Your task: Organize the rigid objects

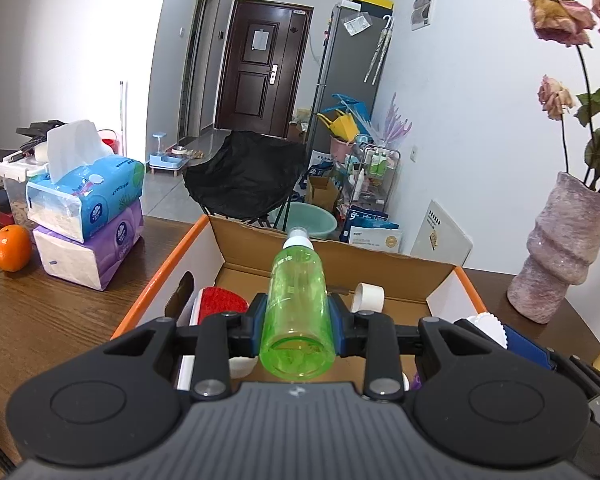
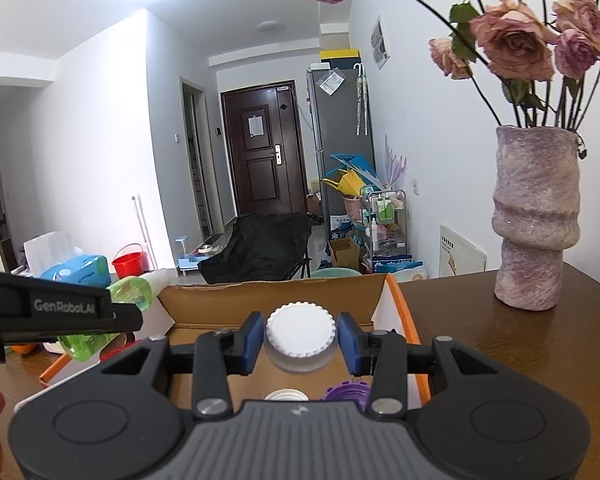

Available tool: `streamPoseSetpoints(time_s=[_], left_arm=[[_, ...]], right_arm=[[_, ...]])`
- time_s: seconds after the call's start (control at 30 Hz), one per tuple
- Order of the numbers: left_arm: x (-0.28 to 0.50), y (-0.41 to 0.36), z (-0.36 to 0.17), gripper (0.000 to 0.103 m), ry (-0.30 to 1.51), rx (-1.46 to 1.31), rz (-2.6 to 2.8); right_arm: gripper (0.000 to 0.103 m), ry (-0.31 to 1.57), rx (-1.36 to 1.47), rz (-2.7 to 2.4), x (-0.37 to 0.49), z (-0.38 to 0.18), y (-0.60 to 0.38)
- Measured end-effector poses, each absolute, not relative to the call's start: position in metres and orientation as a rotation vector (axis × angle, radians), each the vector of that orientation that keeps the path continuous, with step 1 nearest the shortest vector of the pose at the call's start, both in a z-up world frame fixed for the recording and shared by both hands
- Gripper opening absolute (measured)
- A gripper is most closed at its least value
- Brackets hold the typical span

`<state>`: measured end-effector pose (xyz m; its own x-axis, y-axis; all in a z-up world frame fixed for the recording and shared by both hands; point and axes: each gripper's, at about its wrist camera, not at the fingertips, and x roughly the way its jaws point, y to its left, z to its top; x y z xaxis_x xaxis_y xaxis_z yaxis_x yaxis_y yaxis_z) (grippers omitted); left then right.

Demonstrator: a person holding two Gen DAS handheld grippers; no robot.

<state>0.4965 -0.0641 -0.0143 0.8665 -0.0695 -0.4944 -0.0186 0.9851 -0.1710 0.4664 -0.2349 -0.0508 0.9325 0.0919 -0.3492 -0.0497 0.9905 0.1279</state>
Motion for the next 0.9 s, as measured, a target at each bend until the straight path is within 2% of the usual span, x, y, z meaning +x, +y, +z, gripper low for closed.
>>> streamPoseSetpoints(time_s=[0.9], left_arm=[[0.543,-0.069,-0.036,0.032,0.576,-0.132,0.030]], right_arm=[[0.040,0.510,0.052,0.066,0.520,-0.065,-0.225]])
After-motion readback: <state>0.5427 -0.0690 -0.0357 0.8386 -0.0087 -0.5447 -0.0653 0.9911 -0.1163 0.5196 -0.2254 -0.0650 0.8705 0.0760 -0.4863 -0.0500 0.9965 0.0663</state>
